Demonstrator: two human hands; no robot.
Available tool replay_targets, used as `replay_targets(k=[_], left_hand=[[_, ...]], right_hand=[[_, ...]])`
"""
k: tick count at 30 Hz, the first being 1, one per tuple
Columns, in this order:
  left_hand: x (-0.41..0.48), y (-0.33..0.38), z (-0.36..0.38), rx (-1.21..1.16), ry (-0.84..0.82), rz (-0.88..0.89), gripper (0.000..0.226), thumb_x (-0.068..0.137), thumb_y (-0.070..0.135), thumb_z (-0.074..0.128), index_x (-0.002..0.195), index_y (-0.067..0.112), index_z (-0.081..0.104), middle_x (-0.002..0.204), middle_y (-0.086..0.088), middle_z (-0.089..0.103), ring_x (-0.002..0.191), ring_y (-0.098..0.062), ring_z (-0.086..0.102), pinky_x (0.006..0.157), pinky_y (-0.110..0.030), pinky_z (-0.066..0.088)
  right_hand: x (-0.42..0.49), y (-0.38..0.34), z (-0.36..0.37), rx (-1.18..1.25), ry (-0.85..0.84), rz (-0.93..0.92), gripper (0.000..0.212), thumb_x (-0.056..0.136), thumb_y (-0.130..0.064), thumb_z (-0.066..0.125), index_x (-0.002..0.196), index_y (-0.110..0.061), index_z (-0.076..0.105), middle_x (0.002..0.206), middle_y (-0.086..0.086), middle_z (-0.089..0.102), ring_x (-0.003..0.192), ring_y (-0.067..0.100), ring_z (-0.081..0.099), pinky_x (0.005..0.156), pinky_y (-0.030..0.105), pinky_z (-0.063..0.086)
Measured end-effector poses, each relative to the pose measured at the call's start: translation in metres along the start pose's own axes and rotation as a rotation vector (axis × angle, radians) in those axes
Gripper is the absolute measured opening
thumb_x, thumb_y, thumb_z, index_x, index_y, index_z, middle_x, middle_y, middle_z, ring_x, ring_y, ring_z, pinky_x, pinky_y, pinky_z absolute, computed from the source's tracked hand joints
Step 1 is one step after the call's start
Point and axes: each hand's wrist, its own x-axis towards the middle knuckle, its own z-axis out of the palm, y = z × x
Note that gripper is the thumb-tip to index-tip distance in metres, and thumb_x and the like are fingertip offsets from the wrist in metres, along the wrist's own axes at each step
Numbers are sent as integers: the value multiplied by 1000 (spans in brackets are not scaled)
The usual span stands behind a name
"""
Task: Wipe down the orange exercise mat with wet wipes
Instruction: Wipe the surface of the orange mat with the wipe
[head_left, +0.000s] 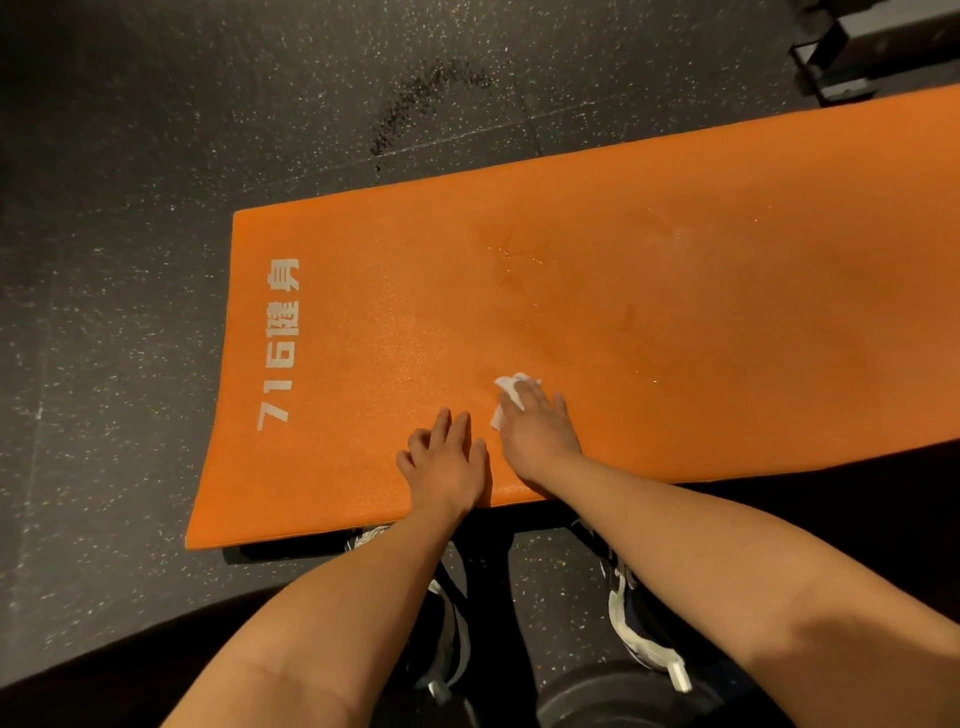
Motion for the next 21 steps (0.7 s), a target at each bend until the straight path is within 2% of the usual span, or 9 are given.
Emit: replay_targets(k=[2, 4, 7, 10, 13, 15, 17, 21], left_hand=[[5, 2, 0, -1, -1, 2, 54, 103, 51, 30, 155, 38, 28, 167, 6, 14, 143, -30, 16, 114, -51, 12], [10, 3, 0, 2, -9, 3, 54, 103, 51, 29, 155, 38, 26, 167, 5, 13, 143, -30, 16, 113, -50, 13], [16, 4, 2, -2, -14, 3, 54, 103, 51, 31, 155, 38, 27, 167, 4, 13, 142, -30, 16, 111, -49, 13], [22, 1, 2, -12, 34, 10, 51, 102, 49, 37, 150, 36, 37, 163, 2, 23, 138, -29, 22, 110, -47, 16], [38, 5, -2, -43, 87, 20, 44, 100, 41, 42, 143, 32, 45, 158, 0, 32, 136, -29, 26, 109, -46, 20], [48, 9, -4, -62, 87, 16, 44, 101, 36, 41, 145, 32, 43, 161, 0, 28, 139, -29, 23, 111, -46, 19], [57, 10, -6, -64, 60, -9, 48, 101, 36, 40, 149, 33, 37, 164, 1, 21, 143, -29, 19, 113, -48, 16], [63, 3, -3, -56, 26, -9, 54, 101, 43, 38, 154, 34, 30, 165, 3, 16, 145, -29, 14, 115, -48, 12]], right_hand=[[3, -8, 3, -27, -45, -114, 55, 109, -34, 27, 162, -25, 16, 170, 2, 0, 156, 19, -8, 124, 53, -5], [6, -6, 4, -49, -57, -137, 54, 110, -35, 25, 162, -29, 15, 170, -1, -4, 156, 17, -9, 124, 54, -6], [14, 10, 0, -32, 15, 60, 56, 108, -33, 26, 162, -27, 12, 170, 3, -13, 156, 20, -12, 124, 52, -6], [24, 14, -4, 3, 50, 226, 61, 106, -27, 29, 162, -20, 6, 169, 8, -15, 155, 27, -13, 125, 50, -5], [29, -9, 3, 40, 10, 63, 59, 107, -29, 29, 162, -19, 9, 170, 5, -7, 156, 24, -11, 125, 48, -5], [31, -17, 10, 7, -1, -90, 55, 109, -32, 26, 162, -23, 14, 171, 3, -2, 156, 20, -8, 124, 49, -7], [40, -9, 6, -34, -11, -111, 55, 109, -29, 27, 162, -26, 13, 170, -1, -3, 156, 17, -9, 124, 50, -9], [59, 23, -14, -8, 58, 204, 64, 106, -25, 32, 162, -25, 1, 169, 1, -14, 155, 19, -16, 124, 52, -7]])
